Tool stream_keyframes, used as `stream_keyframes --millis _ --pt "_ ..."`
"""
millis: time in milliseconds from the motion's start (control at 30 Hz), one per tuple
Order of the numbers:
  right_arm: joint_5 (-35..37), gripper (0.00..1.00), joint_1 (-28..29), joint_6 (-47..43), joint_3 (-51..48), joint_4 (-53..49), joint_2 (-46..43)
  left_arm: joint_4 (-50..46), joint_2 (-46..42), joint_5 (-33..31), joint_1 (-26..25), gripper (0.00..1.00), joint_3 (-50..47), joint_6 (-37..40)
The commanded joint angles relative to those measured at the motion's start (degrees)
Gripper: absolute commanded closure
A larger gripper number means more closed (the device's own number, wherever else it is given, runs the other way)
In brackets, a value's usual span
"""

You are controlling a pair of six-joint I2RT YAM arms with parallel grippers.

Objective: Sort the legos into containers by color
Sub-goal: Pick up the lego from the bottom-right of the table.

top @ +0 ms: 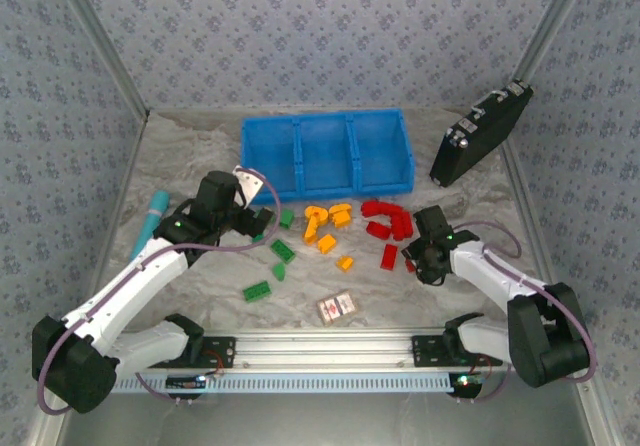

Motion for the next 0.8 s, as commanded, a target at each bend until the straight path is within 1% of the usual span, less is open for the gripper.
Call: stream_keyframes --millis 0,200,300,400,500,600,700,767 --pt "-0.15 0.57 -0.42 -1.11 -0.35 -0.16 1.21 1.23 -0.09 0.38 -0.24 0.0 -0.68 1.16" --pt "-0.56 0.64 -0.47 -2.95 -0.67 -0.28 2.5 1.23 -0.47 0.36 -0.2 0.0 -0.81 1.42" --pt "-0.98 0.66 -0.64 -6.62 1.12 -2.76 3.57 1.11 -0.99 0.01 -0.24 0.0 -0.65 1.78" --pt "-0.83 0.69 -0.82 -11.72 4.92 -7.49 3.57 0.79 -1.44 -0.4 -0.16 0.0 -0.36 1.73" --pt "0.96 0.71 0.08 -17.31 11.41 -12.58 2.37 -1.62 -1.32 -0.41 0.68 0.0 1.91 -0.42" --pt "1.48 0.71 1.15 -23.38 19.55 -14.68 2.41 -4.12 -1.55 2.91 3.39 0.0 4.39 -2.91" --pt "3.1 0.71 2.31 -30.17 29.64 -15.82 5.7 -3.82 -2.91 3.23 5.29 0.0 4.27 -3.5" --pt "5.27 0.71 4.06 -35.15 36.44 -15.53 9.03 -3.83 -3.7 2.93 6.01 0.0 4.14 -3.23"
